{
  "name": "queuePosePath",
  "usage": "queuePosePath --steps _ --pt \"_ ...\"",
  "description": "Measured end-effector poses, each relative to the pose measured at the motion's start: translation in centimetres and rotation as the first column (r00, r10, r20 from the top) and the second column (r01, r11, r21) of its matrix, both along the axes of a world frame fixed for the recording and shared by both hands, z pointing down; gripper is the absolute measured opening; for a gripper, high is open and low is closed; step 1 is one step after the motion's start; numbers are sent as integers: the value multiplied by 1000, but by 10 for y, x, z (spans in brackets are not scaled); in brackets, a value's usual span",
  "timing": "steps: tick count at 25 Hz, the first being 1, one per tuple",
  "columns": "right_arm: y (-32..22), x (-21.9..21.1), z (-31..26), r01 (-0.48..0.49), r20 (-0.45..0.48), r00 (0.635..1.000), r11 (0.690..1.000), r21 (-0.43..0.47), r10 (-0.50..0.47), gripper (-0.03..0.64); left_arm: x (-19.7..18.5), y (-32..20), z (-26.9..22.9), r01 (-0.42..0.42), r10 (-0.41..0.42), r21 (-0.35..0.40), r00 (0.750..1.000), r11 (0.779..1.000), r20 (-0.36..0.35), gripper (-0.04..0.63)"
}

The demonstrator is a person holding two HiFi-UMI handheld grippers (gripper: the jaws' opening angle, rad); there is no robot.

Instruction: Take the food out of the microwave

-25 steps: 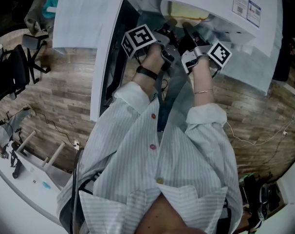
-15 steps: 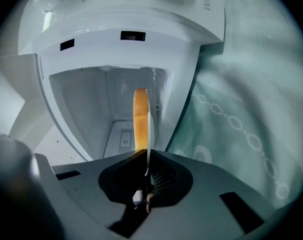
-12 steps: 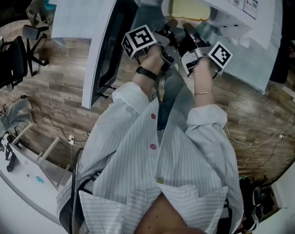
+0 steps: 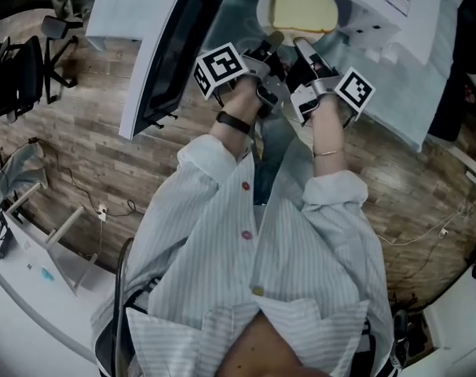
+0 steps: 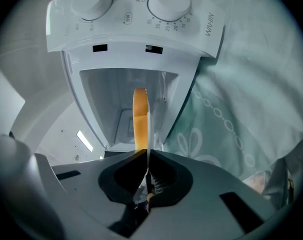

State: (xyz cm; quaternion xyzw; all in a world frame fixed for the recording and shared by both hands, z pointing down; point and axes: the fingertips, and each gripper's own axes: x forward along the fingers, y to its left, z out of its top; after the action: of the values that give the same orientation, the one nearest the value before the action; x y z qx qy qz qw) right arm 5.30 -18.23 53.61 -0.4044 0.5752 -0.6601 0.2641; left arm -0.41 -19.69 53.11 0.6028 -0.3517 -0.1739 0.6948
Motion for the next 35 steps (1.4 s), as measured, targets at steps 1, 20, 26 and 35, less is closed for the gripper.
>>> queuePosePath --steps 1,20,26,35 --pt "6 -1 -5 8 -4 1000 1000 7 -8 40 -1 6 -5 8 -8 5 1000 1000 -4 18" --pt "86 -1 -77 6 1 1000 998 57 -6 40 1 86 -76 -3 3 39 1000 999 -8 18" --pt "104 7 -99 -2 12 1000 997 82 1 40 9 104 -99 -9 10 57 1000 998 -19 18" --pt "116 12 -124 6 10 1000 992 122 -7 40 16 116 -123 -17 20 66 999 998 -45 18"
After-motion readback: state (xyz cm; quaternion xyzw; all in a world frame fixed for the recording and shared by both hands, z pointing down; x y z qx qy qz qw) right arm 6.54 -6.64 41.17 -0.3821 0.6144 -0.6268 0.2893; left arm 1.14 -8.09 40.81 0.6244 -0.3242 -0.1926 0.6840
